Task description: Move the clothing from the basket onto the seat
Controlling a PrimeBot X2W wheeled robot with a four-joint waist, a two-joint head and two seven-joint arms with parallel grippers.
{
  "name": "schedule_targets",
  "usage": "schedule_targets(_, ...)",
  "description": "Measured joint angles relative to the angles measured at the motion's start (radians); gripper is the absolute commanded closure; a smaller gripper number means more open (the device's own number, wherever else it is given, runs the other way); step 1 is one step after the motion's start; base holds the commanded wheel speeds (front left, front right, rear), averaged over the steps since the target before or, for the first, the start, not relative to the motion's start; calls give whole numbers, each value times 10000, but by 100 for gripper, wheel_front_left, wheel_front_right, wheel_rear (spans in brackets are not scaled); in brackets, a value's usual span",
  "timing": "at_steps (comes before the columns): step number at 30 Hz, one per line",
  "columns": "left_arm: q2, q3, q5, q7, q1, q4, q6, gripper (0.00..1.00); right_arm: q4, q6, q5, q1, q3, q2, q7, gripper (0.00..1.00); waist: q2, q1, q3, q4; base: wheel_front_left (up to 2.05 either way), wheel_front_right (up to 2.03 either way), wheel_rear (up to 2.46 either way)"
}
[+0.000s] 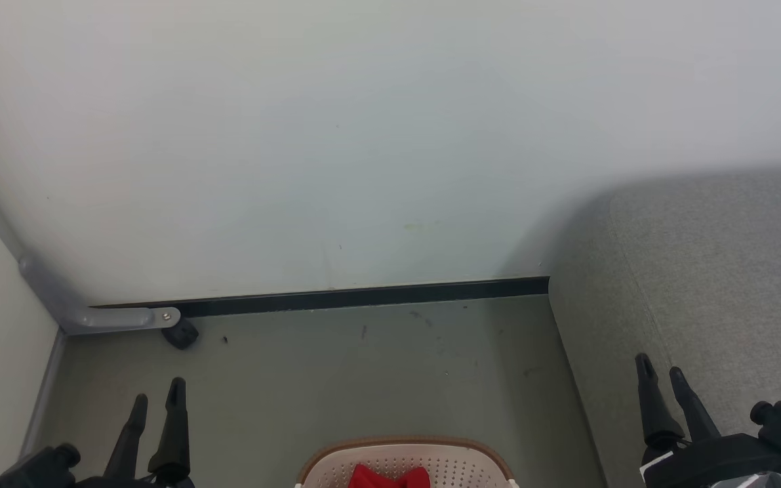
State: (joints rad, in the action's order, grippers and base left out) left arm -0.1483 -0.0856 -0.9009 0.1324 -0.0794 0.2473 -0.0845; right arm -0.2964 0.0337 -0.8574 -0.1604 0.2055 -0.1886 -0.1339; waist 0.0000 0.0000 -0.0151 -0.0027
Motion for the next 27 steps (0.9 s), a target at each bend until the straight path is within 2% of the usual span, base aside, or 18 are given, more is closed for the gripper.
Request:
schedule_targets(7,-121,-201,1337,301,-49,13,236,0,8,-257,1225,-171,403,-155,-276,0,1,0,-6,-7,0,0,0)
schedule_targets(27,-159,-337,3931,1028,-215,50,286,0,-88,-602,3664,-480,995,-393,-1028,0,0,0,-93,-3,0,0,0)
